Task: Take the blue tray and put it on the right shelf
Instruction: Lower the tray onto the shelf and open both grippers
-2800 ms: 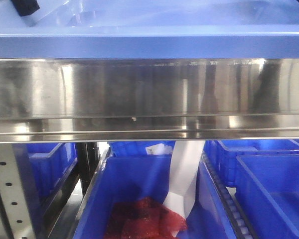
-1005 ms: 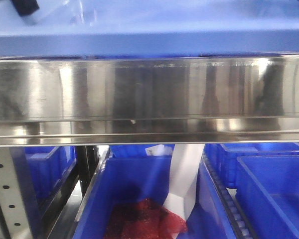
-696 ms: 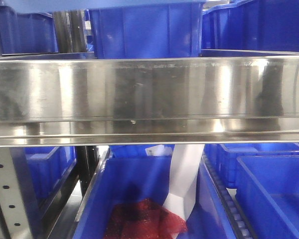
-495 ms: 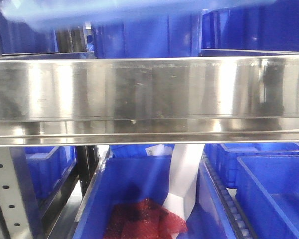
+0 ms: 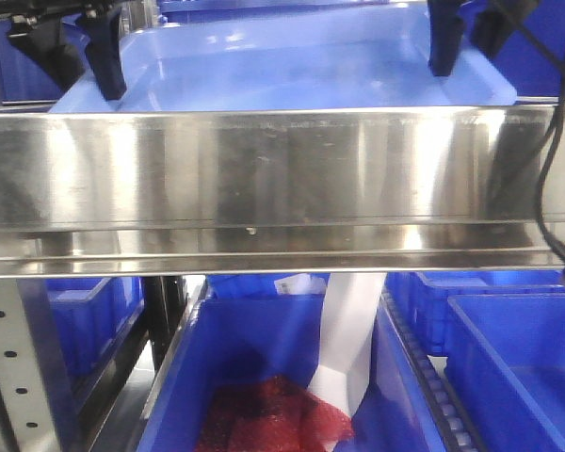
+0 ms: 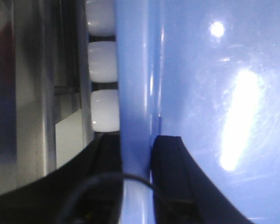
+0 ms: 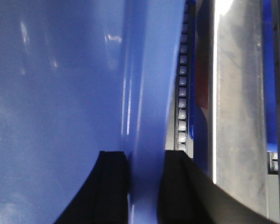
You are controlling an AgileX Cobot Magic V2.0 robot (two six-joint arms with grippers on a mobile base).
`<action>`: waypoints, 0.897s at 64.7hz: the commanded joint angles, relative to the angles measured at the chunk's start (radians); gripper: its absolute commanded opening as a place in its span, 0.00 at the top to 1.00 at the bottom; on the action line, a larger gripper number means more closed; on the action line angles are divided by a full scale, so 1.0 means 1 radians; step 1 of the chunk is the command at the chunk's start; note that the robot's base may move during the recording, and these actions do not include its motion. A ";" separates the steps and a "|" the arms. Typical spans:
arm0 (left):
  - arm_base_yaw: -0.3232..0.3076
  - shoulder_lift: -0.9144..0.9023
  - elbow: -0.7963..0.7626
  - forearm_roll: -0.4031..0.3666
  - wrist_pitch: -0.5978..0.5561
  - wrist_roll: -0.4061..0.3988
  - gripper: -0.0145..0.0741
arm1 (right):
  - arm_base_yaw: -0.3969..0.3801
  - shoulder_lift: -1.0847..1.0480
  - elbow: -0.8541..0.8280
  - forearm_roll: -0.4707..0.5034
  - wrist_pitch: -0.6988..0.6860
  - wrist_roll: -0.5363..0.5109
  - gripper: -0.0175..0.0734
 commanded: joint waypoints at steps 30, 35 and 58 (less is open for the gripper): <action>-0.046 -0.140 -0.036 -0.035 -0.022 0.037 0.21 | 0.008 -0.147 -0.030 -0.008 0.027 -0.022 0.11; -0.071 -0.190 -0.015 -0.005 -0.038 0.037 0.21 | 0.017 -0.198 -0.011 -0.008 0.030 -0.028 0.11; -0.157 -0.614 0.382 0.019 -0.247 0.035 0.51 | 0.041 -0.584 0.375 -0.009 -0.147 -0.074 0.63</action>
